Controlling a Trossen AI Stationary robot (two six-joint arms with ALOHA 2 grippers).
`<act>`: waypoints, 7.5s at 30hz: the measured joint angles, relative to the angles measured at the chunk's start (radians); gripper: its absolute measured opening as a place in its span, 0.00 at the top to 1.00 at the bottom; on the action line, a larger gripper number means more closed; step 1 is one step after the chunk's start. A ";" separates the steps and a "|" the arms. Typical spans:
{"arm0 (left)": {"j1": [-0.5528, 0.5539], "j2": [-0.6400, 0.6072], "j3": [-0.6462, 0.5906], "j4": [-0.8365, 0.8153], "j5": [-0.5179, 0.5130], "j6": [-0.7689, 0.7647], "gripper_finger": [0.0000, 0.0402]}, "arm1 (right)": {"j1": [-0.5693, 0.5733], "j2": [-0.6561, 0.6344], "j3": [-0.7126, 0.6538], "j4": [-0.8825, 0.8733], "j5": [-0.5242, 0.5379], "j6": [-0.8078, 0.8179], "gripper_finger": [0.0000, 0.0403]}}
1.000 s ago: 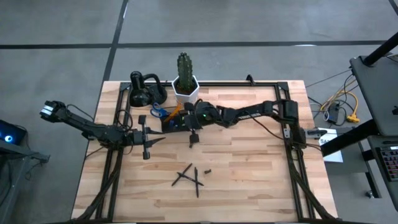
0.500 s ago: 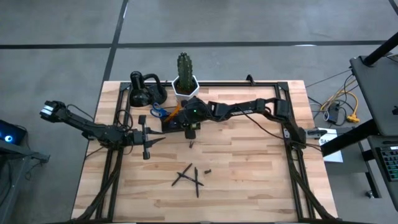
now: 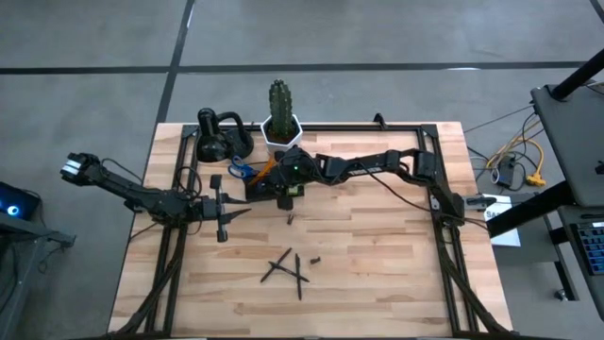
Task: Pick and place office supplies into organizer
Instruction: Put the top right black binder clip into the black desk organizer, then put the top black binder clip into the black desk organizer
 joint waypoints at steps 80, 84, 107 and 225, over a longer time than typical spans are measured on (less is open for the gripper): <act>0.000 0.000 -0.001 0.000 0.000 -0.001 0.85 | 0.157 -0.142 -0.001 -0.472 0.031 -0.404 0.66; 0.000 0.000 -0.001 0.000 0.000 -0.001 0.85 | 0.166 -0.152 -0.001 -0.574 0.029 -0.523 0.66; 0.000 0.000 -0.001 0.000 0.000 0.000 0.85 | 0.164 -0.146 -0.015 -0.612 0.028 -0.706 0.63; 0.000 0.000 -0.002 0.000 0.000 -0.001 0.85 | 0.011 -0.102 -0.018 -0.170 -0.083 -0.722 0.98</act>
